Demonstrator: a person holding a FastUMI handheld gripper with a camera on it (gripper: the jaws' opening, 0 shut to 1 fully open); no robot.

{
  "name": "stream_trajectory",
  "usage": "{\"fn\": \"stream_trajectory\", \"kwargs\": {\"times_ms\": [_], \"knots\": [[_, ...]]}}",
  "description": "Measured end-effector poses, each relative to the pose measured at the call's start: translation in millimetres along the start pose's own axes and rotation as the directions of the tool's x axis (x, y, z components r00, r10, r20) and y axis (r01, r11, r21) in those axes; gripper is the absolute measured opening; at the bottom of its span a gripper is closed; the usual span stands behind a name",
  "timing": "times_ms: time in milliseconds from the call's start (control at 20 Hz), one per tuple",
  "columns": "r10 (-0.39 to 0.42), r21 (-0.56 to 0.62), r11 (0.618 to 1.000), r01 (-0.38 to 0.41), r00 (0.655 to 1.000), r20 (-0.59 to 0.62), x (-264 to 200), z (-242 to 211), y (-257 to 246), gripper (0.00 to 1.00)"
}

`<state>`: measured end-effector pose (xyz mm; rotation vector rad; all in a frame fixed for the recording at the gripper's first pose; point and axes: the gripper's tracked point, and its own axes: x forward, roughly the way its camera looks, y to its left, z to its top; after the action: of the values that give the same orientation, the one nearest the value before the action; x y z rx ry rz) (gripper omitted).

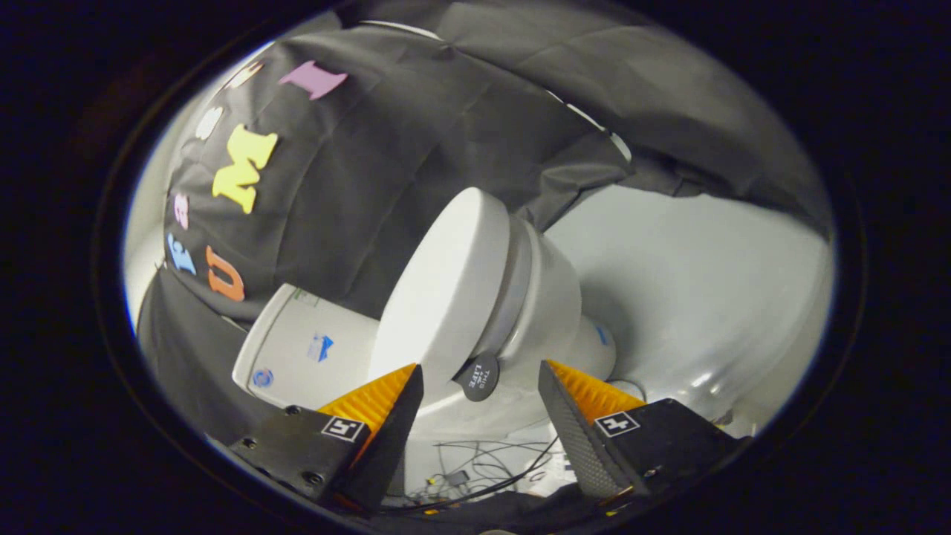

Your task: Open the toilet lid.

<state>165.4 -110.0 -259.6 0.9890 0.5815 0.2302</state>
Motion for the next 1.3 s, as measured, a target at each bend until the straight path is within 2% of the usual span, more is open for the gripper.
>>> {"fn": "stream_trajectory", "kwargs": {"times_ms": [400,600,800,850,1050,1200,1300], "knots": [[0.075,0.179,0.982,-0.062,0.995,-0.065,16.2,-5.6,-10.8,0.76],[0.109,0.219,0.972,-0.088,0.99,-0.086,31.2,-8.0,-2.3,0.6],[0.1,0.255,0.964,-0.073,0.991,-0.093,47.0,-12.8,0.6,0.3],[0.1,0.273,0.96,-0.068,0.99,-0.104,44.7,-13.1,0.7,0.18],[0.082,0.322,0.946,-0.046,0.992,-0.099,42.0,-8.6,1.6,0.1],[0.05,0.323,0.946,-0.011,0.993,-0.111,40.3,-5.7,2.5,0.1],[0.061,0.315,0.949,-0.027,0.993,-0.098,39.0,-5.1,6.7,0.1]]}}
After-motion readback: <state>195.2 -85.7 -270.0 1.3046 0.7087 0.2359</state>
